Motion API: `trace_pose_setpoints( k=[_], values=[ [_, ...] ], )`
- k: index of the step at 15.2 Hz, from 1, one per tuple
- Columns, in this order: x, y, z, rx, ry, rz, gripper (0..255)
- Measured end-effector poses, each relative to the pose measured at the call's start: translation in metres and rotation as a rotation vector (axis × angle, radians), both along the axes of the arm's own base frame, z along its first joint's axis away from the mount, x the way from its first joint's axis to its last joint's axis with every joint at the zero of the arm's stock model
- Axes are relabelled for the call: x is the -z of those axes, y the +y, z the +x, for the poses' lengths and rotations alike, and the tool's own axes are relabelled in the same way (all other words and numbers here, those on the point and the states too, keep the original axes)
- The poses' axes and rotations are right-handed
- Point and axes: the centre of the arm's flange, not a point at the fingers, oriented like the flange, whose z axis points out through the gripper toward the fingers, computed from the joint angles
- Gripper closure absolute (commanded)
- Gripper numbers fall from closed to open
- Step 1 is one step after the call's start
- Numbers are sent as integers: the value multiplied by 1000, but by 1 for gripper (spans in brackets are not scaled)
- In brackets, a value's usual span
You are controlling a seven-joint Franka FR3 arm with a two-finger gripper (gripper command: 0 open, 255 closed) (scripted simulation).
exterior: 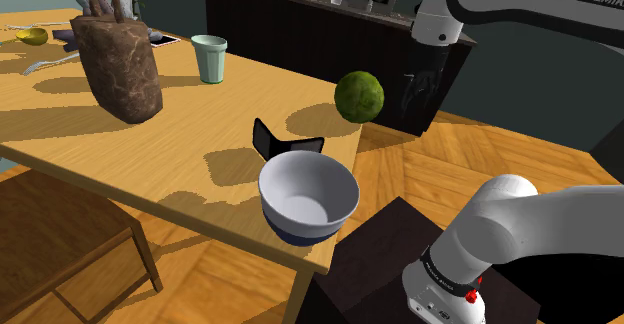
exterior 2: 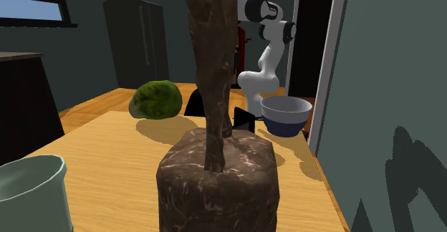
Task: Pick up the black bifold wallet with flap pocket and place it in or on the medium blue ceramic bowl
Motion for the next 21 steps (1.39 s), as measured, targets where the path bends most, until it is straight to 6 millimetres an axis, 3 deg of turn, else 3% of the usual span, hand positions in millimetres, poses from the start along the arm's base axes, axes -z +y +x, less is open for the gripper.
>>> trace_pose_setpoints(
  k=[3, 21],
  values=[
    [4, 12, 11, 3, 1, -2, 0],
    [59, 202, 137, 59, 18, -22, 0]
  ],
)
